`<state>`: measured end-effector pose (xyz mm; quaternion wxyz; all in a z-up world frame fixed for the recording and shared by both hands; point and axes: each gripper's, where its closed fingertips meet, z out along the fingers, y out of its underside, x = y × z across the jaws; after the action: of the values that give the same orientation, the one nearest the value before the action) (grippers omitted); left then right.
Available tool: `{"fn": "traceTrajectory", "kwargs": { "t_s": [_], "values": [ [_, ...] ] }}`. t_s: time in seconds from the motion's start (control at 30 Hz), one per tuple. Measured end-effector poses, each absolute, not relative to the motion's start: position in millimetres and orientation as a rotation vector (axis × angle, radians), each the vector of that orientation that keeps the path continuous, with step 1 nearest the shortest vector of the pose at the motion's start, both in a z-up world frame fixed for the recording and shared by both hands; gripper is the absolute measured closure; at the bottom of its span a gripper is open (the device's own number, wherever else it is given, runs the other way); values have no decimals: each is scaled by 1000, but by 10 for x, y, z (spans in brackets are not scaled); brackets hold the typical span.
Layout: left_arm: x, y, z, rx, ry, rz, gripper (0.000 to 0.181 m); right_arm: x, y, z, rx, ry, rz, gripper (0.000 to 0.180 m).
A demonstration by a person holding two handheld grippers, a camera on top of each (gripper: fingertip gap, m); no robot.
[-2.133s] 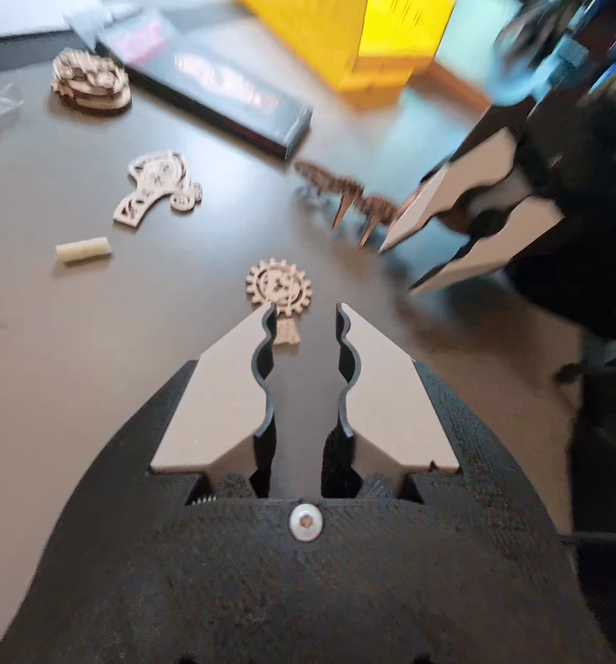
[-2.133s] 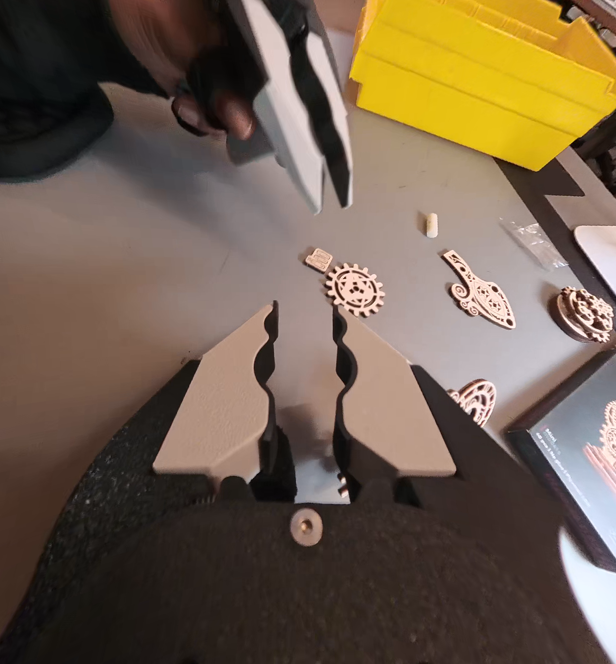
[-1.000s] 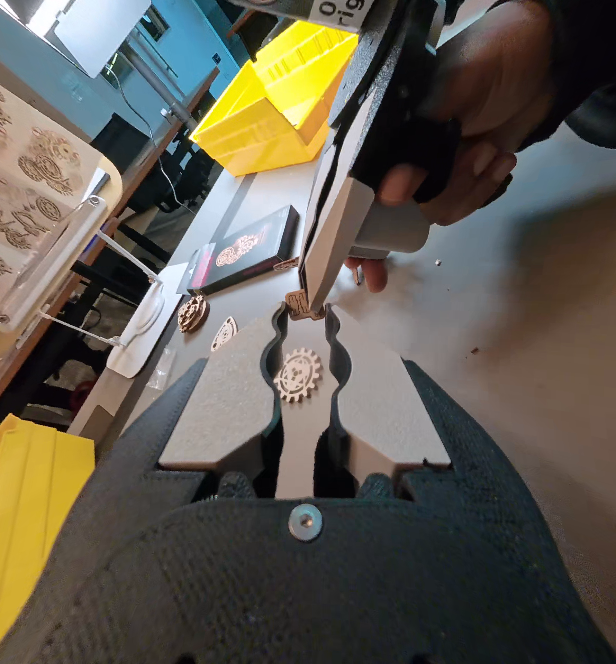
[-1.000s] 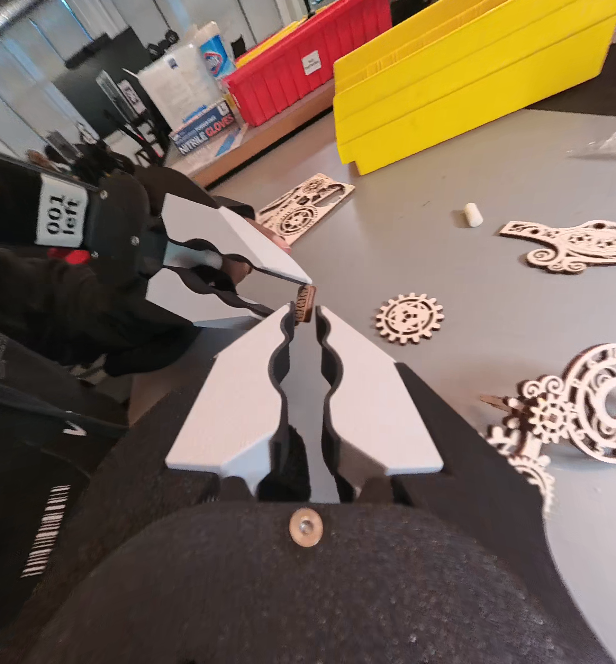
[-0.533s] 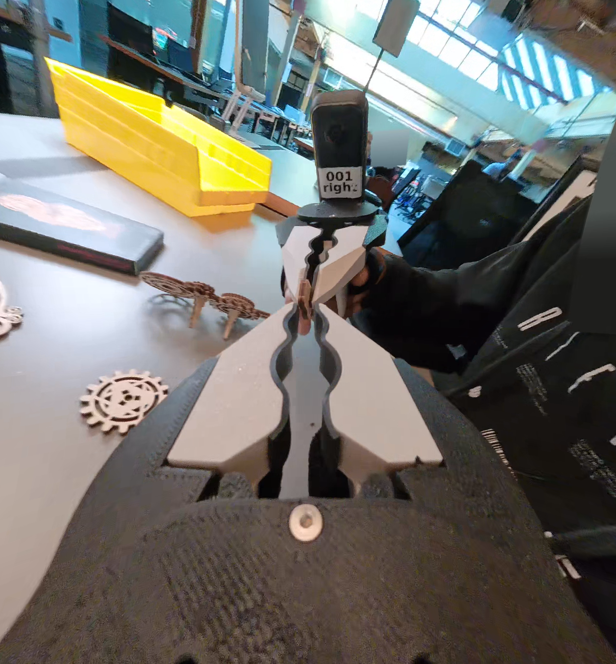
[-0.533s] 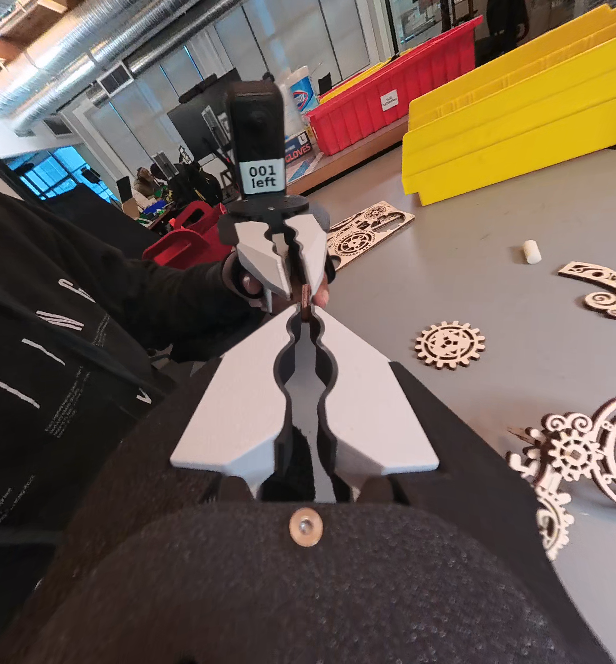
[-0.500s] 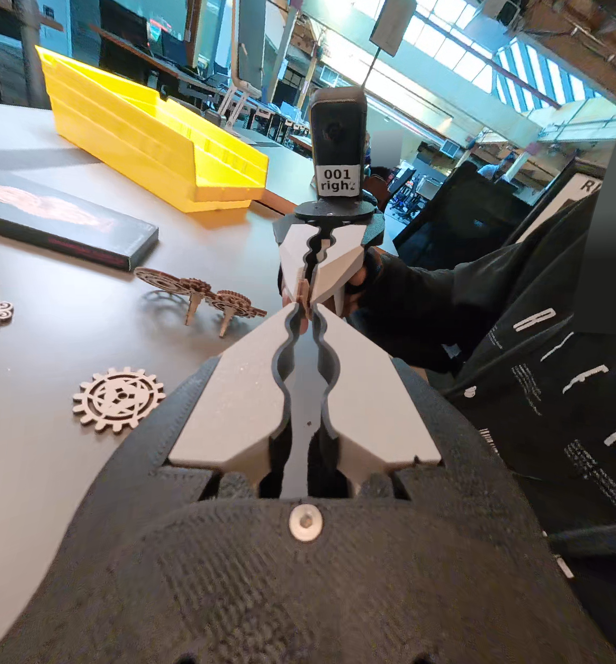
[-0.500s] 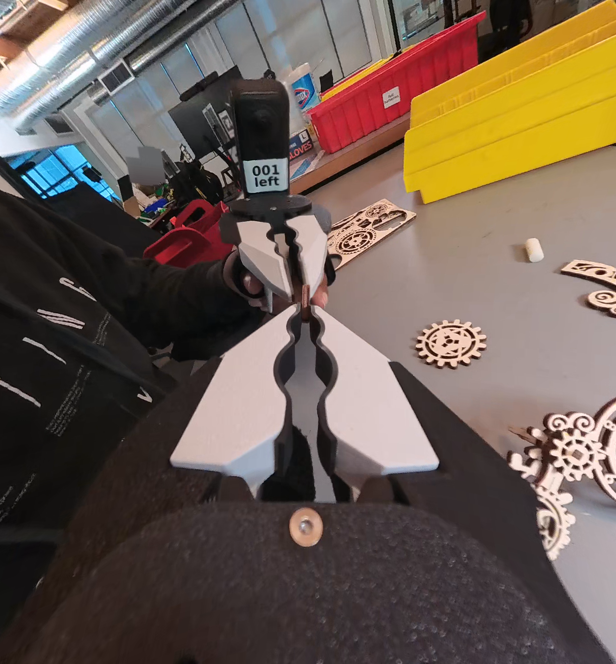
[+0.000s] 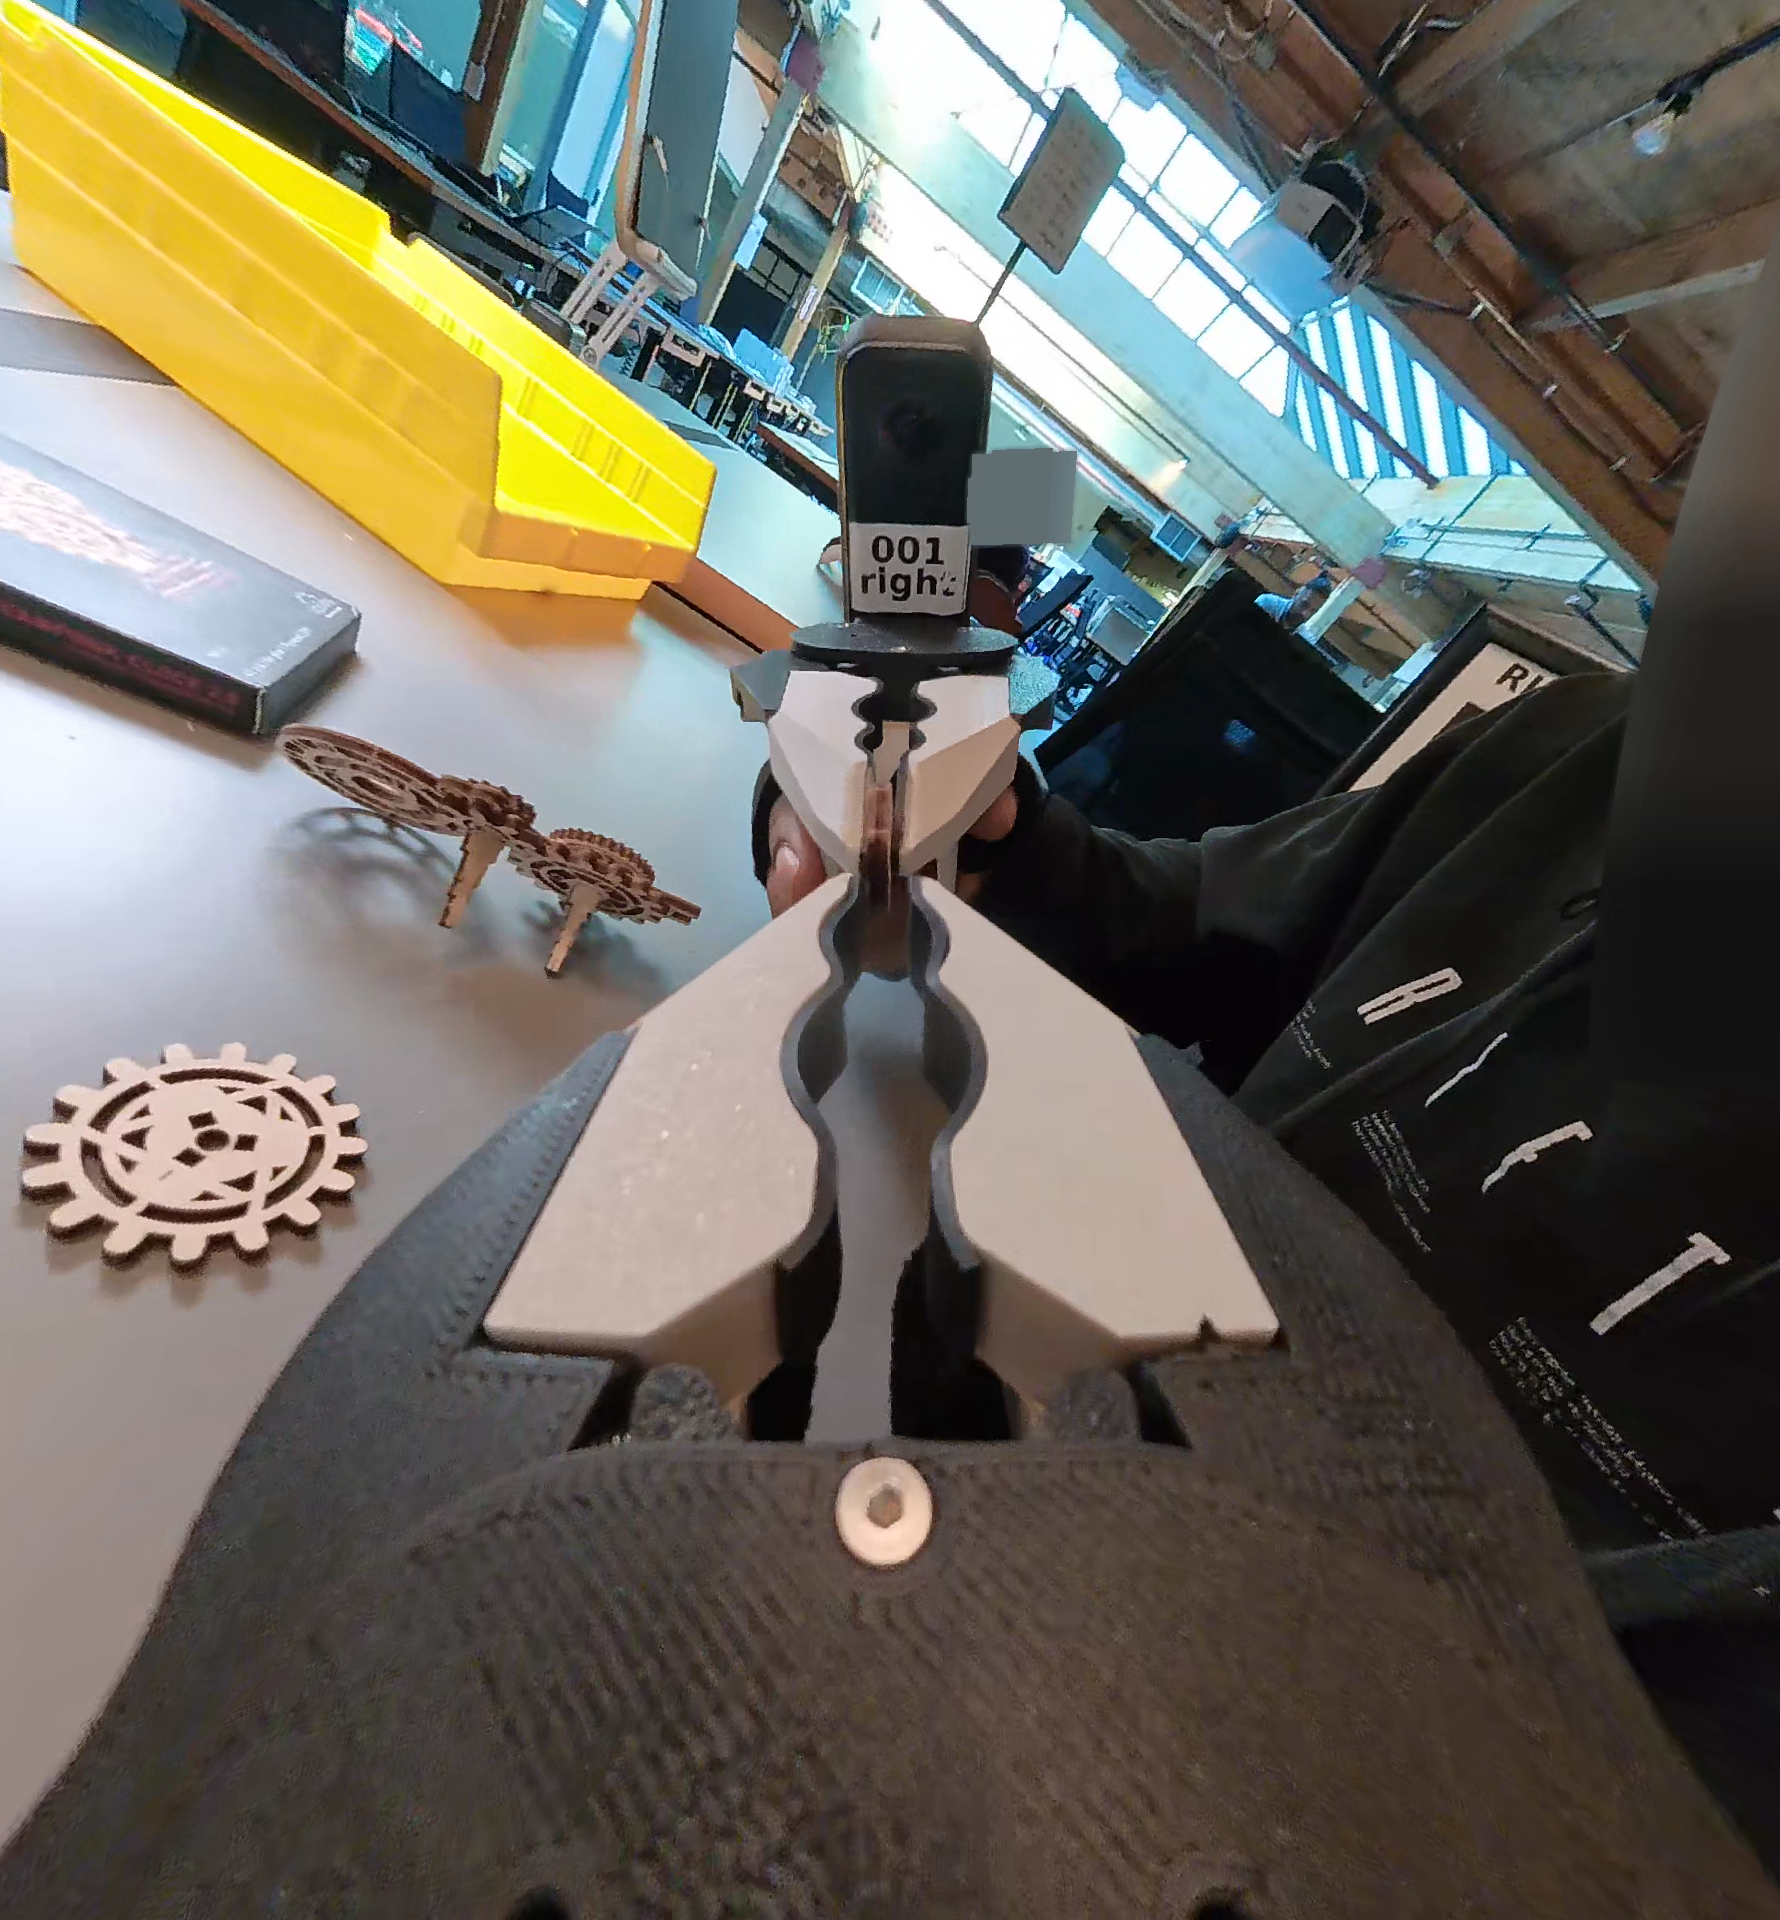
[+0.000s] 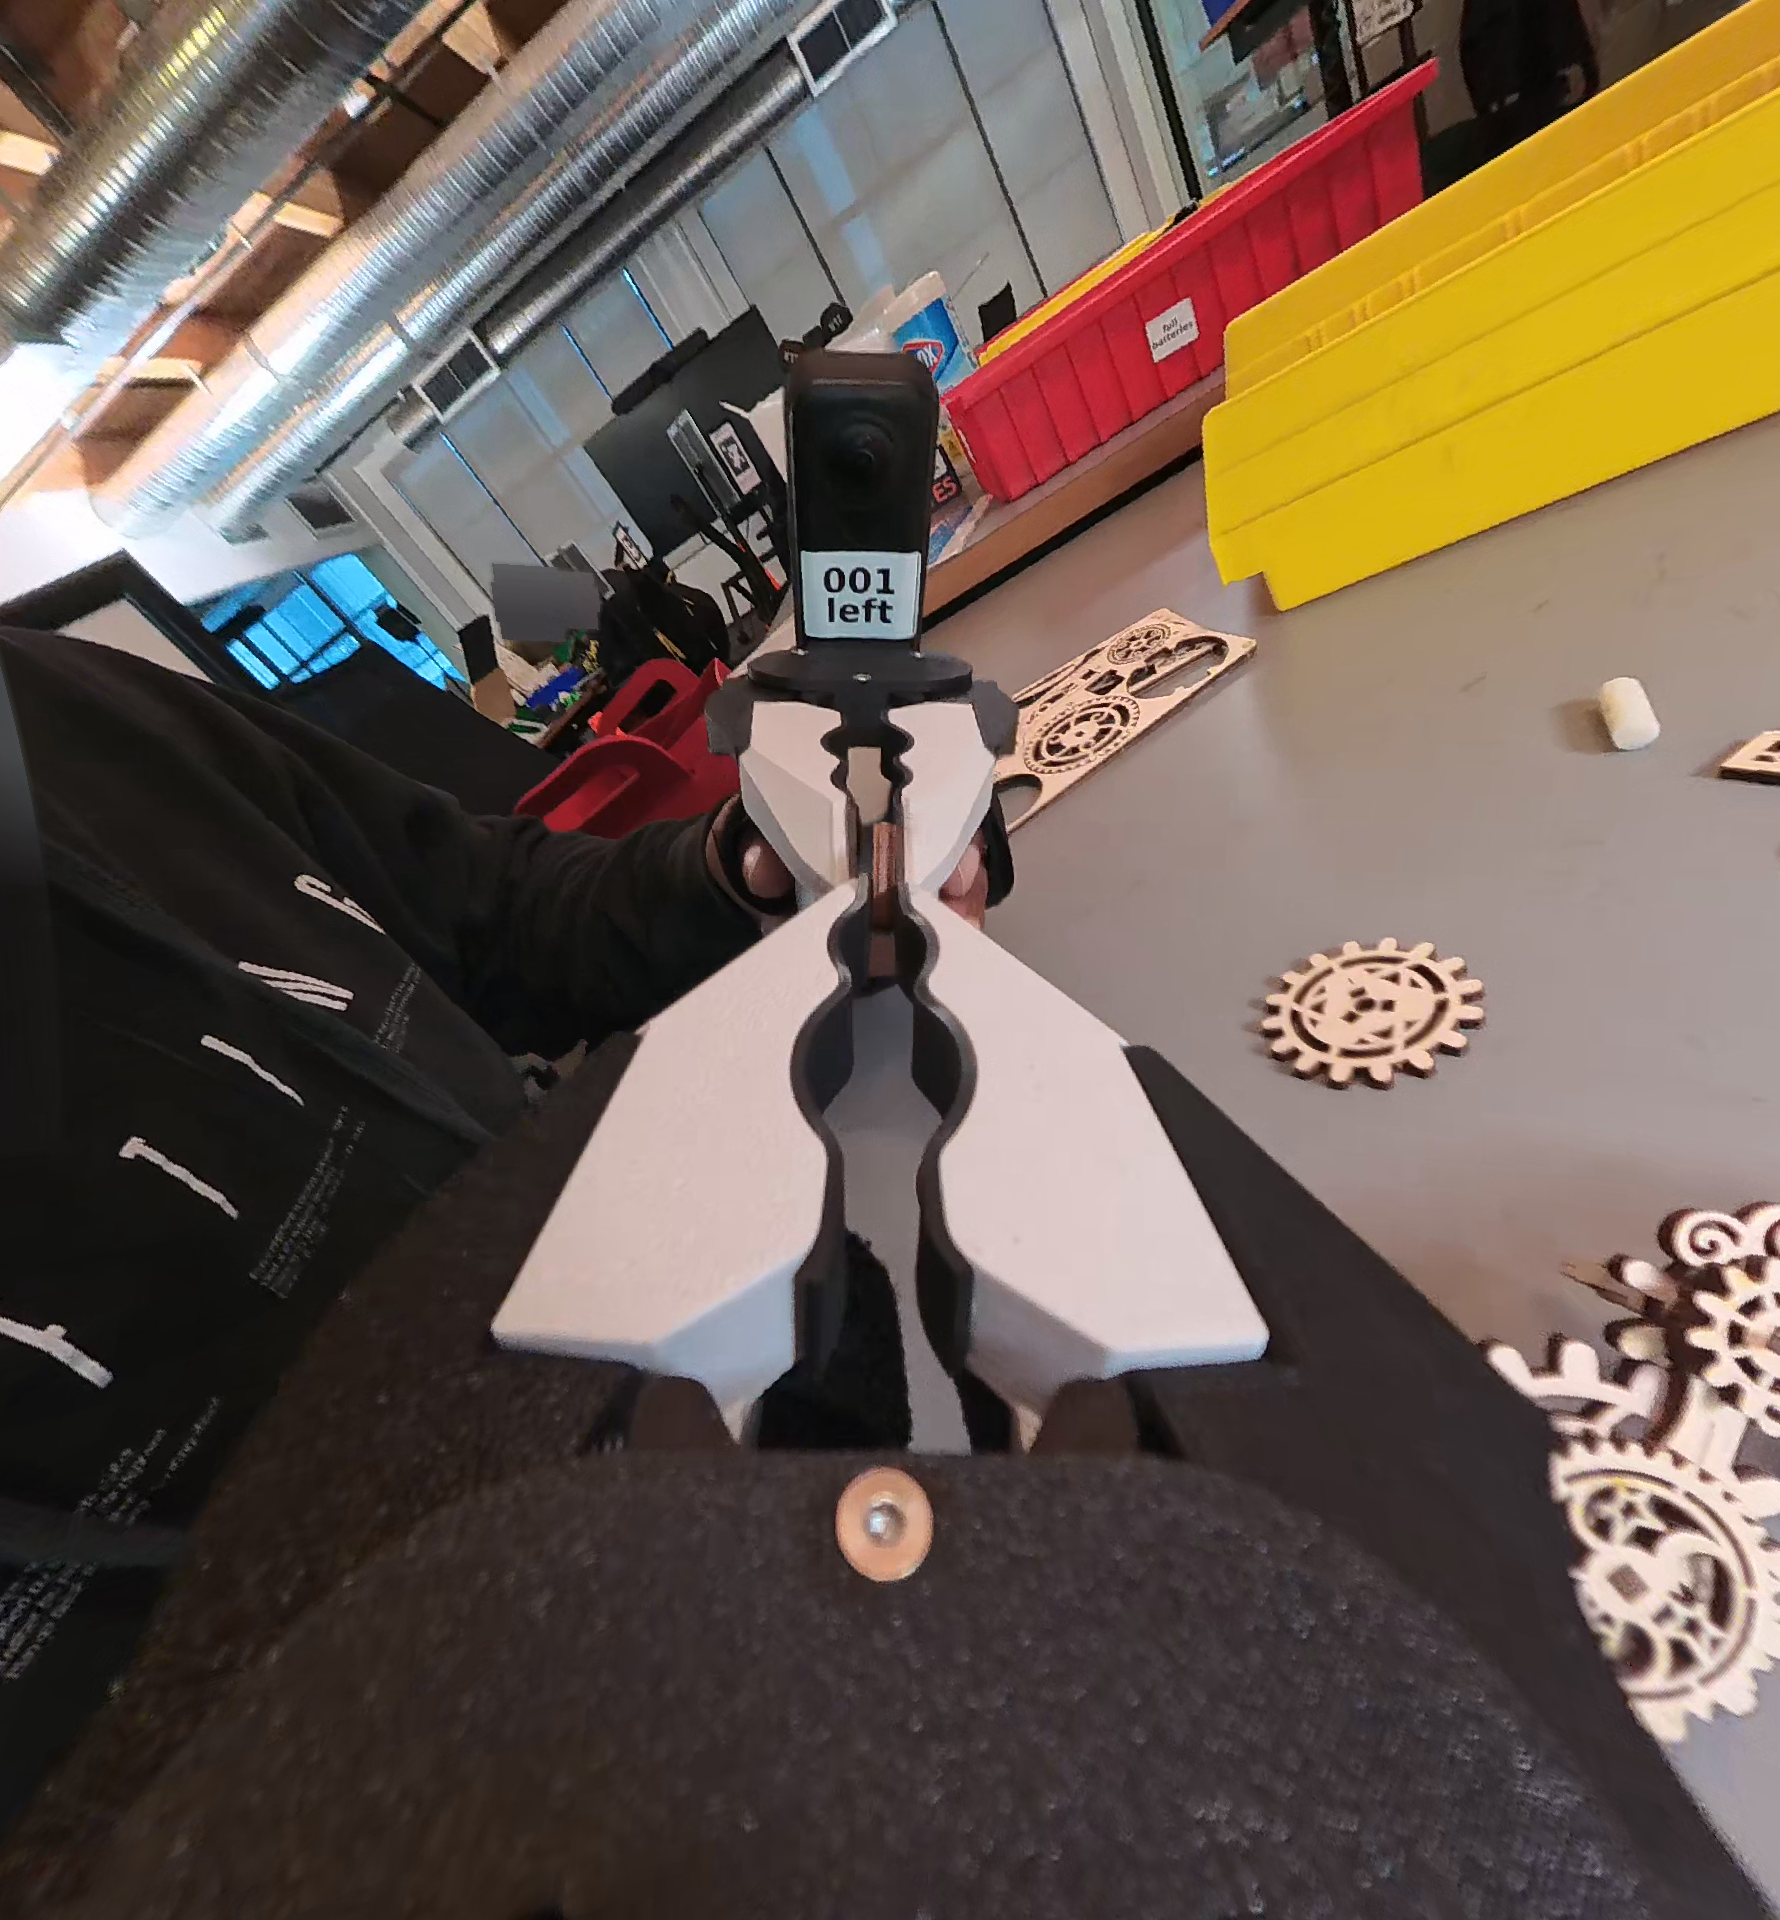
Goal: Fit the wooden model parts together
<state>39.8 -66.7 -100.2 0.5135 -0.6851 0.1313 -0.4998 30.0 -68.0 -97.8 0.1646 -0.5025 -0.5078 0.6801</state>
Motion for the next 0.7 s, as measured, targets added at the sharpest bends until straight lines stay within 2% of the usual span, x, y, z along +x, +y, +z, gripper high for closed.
{"fn": "traceTrajectory", "kwargs": {
  "t_s": [0.37,0.7],
  "values": [
    [408,-630,-989,-1636,261,-1229,180,267,-659,-932,-1446,-1368,2016,180],
    [280,-539,-973,-1676,364,-770,179,151,-526,-929,-1574,-1160,2003,172]
  ]
}}
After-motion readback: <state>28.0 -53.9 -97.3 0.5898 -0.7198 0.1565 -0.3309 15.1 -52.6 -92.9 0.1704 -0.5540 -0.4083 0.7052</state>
